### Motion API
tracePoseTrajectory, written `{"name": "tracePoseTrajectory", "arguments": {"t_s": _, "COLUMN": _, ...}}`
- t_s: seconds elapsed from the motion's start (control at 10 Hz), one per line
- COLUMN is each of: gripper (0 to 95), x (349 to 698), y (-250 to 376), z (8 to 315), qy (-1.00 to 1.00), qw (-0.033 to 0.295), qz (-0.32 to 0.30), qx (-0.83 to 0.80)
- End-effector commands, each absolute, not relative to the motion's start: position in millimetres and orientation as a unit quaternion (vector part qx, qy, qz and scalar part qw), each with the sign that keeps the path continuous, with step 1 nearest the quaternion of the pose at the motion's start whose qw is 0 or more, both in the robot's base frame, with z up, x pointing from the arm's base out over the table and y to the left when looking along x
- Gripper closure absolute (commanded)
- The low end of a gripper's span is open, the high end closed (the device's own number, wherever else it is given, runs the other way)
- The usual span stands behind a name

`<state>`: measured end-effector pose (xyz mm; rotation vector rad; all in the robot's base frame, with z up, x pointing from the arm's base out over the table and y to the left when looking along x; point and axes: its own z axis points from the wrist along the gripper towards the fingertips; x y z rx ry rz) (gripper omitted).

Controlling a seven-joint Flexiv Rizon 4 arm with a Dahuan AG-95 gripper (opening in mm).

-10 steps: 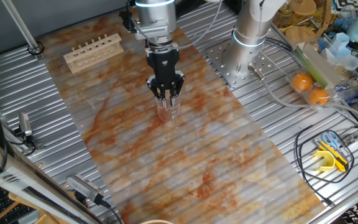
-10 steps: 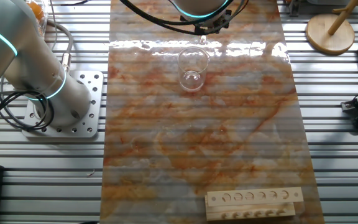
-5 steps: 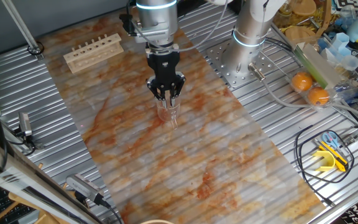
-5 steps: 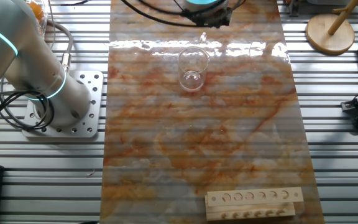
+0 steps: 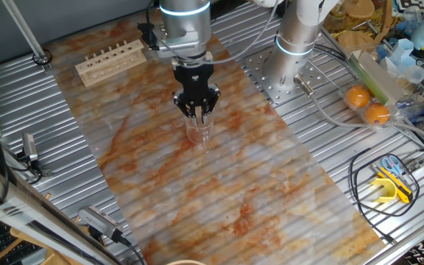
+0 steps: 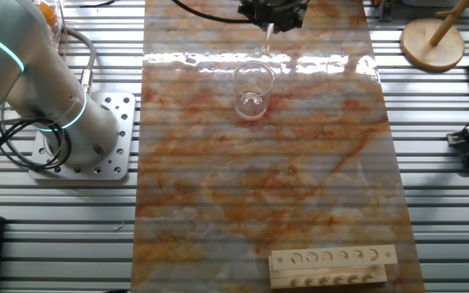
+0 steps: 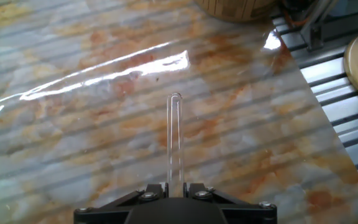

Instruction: Pour out the test tube

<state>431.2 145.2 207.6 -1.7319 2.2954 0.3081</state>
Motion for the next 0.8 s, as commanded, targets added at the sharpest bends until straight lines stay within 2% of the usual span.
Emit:
{"name": "tracePoseTrajectory", "arguments": {"t_s": 0.1, "gripper": 95.0, "x": 430.9, "y": 141.2, "z": 208.4, "qy": 0.783, "qw": 0.139, "qz": 0.121, "qx": -0.595}}
{"name": "tracePoseTrajectory", "arguments": {"t_s": 0.5, "gripper": 95.0, "x": 433.2, "y": 129.4, "z": 213.1, "qy": 0.76, "qw": 0.19, "qz": 0.173, "qx": -0.597}}
{"name": "tracePoseTrajectory", "arguments": {"t_s": 0.8, "gripper": 95.0, "x": 434.4, "y": 130.7, "z": 214.7, "qy": 0.751, "qw": 0.21, "qz": 0.192, "qx": -0.595}}
